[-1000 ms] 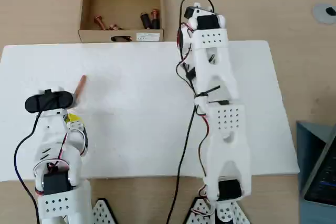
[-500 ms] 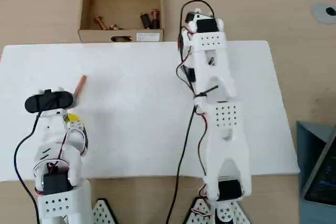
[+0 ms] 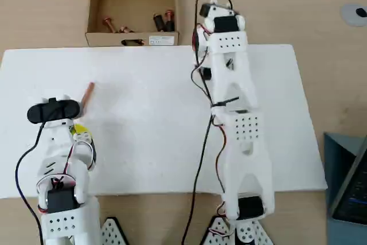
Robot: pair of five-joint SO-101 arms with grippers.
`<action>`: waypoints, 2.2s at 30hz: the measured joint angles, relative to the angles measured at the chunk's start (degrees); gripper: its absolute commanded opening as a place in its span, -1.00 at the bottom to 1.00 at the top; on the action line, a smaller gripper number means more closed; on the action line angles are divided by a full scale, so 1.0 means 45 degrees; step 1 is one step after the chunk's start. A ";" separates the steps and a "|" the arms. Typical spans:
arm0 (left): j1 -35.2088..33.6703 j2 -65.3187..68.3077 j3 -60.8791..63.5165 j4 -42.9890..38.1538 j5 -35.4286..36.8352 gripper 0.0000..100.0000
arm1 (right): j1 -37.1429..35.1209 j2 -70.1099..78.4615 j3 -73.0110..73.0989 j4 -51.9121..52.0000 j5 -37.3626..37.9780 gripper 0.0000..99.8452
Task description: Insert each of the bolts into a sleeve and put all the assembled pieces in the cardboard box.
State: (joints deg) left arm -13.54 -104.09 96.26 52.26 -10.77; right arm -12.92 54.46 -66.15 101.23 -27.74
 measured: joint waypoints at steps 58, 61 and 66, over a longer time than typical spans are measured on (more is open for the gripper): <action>0.0000 1.2640 -1.2405 0.4044 -0.0606 -0.99 | 0.1348 -2.4127 2.4147 -0.2911 0.0488 -0.98; 0.0000 1.4906 -1.3851 0.4825 -0.1289 -1.00 | 0.1934 -2.4967 2.4811 -0.2911 0.0488 -0.98; 0.0000 1.8286 -1.6234 0.6388 -0.2383 -0.99 | 0.2637 -2.6335 2.5963 -0.2911 0.0488 -0.98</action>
State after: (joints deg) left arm -13.54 -21.80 23.21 81.01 -21.49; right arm -1.05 -64.04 50.68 88.13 -25.54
